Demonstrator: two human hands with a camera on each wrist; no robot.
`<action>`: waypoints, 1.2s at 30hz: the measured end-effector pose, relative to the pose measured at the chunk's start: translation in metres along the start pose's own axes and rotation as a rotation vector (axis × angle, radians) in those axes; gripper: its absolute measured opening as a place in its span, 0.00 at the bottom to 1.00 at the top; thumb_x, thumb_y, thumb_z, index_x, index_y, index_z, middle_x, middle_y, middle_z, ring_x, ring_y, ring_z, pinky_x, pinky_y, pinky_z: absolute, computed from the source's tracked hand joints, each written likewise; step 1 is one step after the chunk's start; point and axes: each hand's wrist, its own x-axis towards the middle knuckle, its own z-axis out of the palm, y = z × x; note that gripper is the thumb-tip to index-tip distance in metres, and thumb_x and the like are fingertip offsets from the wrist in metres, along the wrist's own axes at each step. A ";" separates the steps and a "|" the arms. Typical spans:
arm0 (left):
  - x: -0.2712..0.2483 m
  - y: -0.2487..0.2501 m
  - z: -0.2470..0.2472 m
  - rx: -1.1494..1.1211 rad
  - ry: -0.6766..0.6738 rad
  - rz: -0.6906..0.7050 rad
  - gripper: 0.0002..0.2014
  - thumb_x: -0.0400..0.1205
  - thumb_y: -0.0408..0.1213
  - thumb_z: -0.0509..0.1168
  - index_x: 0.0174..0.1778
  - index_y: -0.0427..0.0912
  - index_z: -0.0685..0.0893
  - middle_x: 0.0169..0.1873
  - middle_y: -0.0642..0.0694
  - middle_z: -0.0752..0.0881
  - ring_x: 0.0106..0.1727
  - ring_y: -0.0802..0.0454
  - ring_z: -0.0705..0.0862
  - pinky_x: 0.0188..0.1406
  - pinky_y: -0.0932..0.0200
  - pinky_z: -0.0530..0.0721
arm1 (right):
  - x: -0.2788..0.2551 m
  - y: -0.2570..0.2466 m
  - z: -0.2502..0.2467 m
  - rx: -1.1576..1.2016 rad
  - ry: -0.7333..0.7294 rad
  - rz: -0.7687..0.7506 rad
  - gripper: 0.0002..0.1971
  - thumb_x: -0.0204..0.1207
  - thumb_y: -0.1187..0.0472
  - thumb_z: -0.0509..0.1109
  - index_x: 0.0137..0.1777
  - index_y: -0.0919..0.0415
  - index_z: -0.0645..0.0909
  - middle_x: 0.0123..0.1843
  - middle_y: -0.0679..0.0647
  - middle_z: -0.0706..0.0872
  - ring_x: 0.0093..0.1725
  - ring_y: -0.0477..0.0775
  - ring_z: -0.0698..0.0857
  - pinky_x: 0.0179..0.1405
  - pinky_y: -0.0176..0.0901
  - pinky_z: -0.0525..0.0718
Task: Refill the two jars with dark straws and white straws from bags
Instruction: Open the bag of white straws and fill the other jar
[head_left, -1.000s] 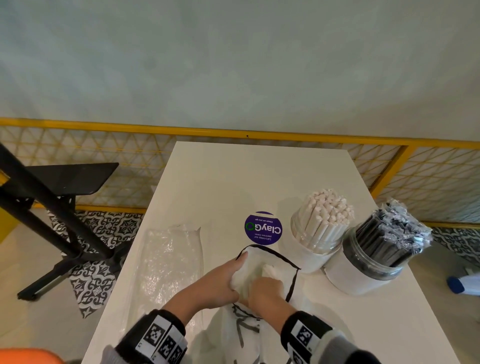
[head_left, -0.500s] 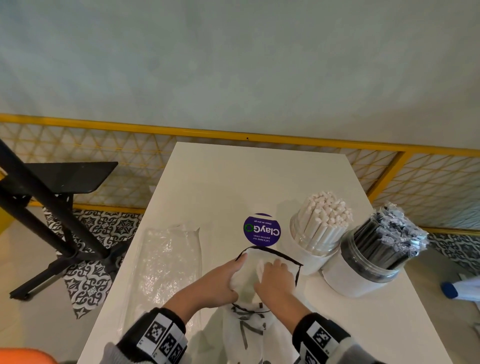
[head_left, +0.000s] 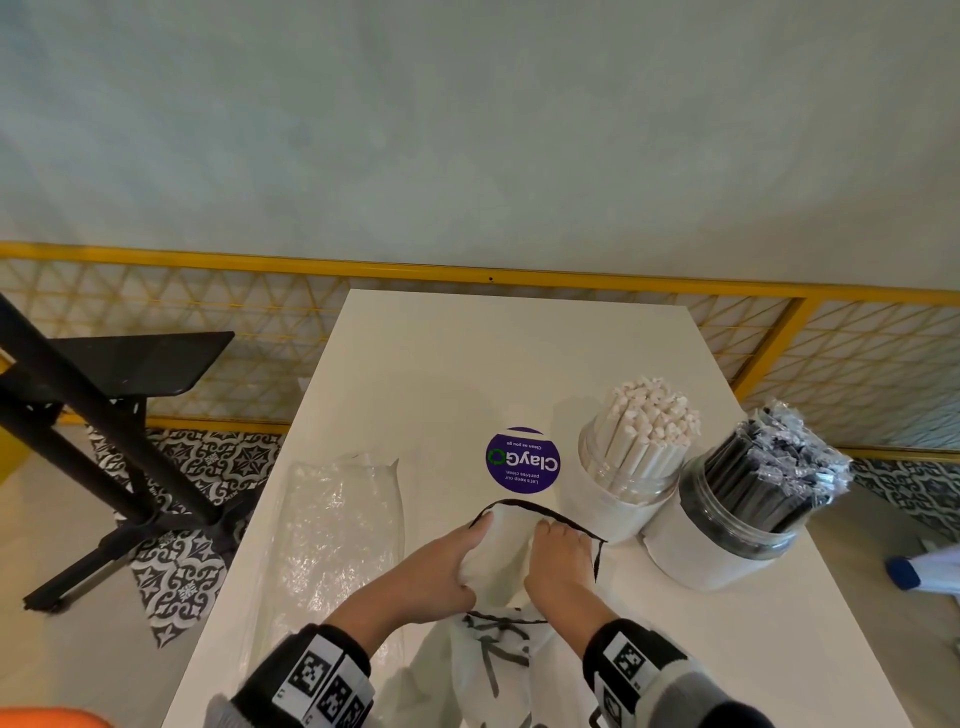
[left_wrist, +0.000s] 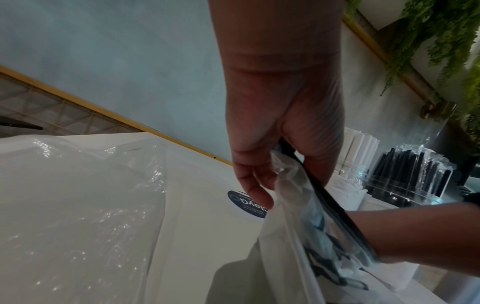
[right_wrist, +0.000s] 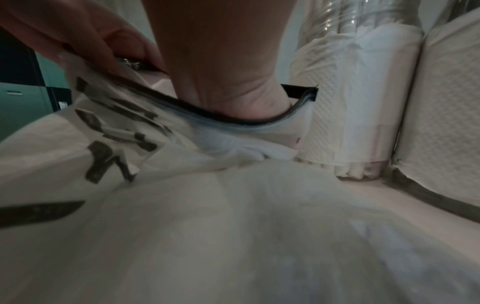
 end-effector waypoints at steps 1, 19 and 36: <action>0.000 -0.001 0.000 0.006 0.000 -0.003 0.44 0.75 0.25 0.61 0.83 0.51 0.47 0.83 0.55 0.51 0.83 0.57 0.55 0.79 0.63 0.64 | 0.000 0.002 0.000 0.022 0.006 -0.017 0.24 0.77 0.59 0.66 0.73 0.61 0.67 0.69 0.56 0.77 0.68 0.56 0.76 0.70 0.47 0.69; 0.004 -0.004 -0.002 -0.013 -0.008 -0.018 0.44 0.75 0.26 0.62 0.83 0.53 0.47 0.83 0.55 0.53 0.82 0.57 0.57 0.78 0.63 0.66 | -0.022 0.014 -0.021 0.414 -0.035 -0.303 0.24 0.74 0.68 0.65 0.69 0.53 0.70 0.64 0.55 0.80 0.63 0.56 0.77 0.60 0.43 0.76; 0.016 -0.004 -0.006 0.094 -0.058 -0.131 0.45 0.74 0.30 0.63 0.83 0.55 0.45 0.76 0.49 0.70 0.57 0.55 0.76 0.37 0.75 0.75 | -0.033 0.036 -0.099 1.558 0.197 -0.225 0.35 0.65 0.60 0.81 0.71 0.46 0.73 0.52 0.50 0.86 0.48 0.47 0.85 0.51 0.42 0.86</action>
